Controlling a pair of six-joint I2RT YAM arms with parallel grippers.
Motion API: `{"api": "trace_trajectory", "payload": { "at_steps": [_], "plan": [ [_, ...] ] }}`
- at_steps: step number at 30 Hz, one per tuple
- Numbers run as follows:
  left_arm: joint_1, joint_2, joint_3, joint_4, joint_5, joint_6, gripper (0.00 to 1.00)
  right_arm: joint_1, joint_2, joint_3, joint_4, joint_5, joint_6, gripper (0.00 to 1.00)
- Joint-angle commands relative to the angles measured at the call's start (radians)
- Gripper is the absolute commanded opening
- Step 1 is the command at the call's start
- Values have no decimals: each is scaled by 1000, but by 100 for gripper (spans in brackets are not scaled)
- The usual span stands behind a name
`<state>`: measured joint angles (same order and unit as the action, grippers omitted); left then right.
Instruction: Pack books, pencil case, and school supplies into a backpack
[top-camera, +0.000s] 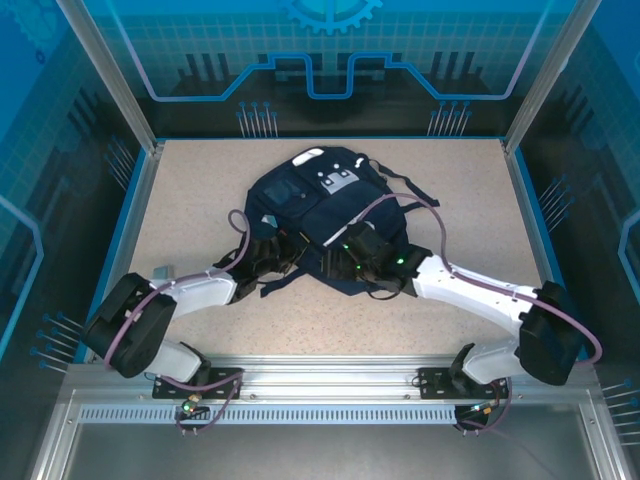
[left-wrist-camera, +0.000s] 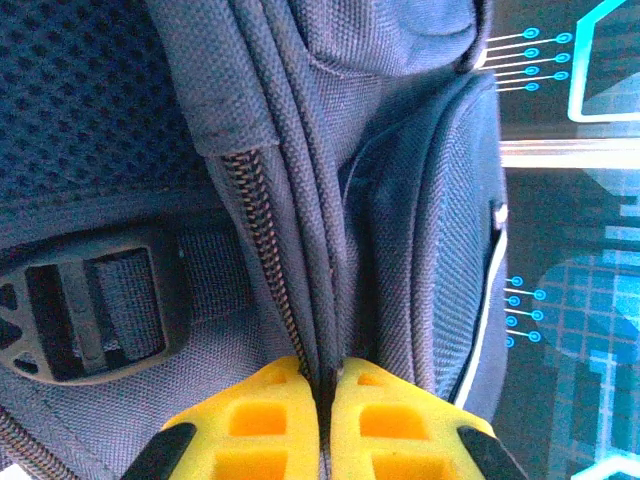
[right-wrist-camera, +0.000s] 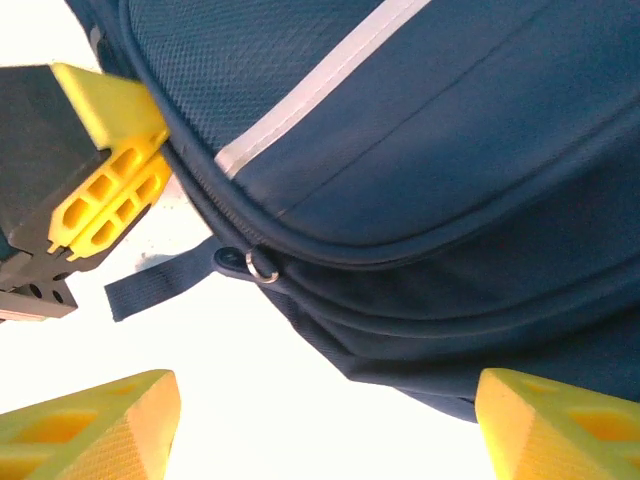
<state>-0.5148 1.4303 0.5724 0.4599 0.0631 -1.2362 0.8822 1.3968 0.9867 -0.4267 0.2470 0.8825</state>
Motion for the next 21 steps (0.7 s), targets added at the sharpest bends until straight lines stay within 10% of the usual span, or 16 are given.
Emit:
{"api": "trace_trajectory", "payload": {
  "at_steps": [1,21],
  "plan": [
    [4,-67,53,-6,54,65,0,41,61,71,-55,63,79,76],
    [3,-73,89,-40,84,89,0,52,320,318,-179,136,182,77]
  ]
}}
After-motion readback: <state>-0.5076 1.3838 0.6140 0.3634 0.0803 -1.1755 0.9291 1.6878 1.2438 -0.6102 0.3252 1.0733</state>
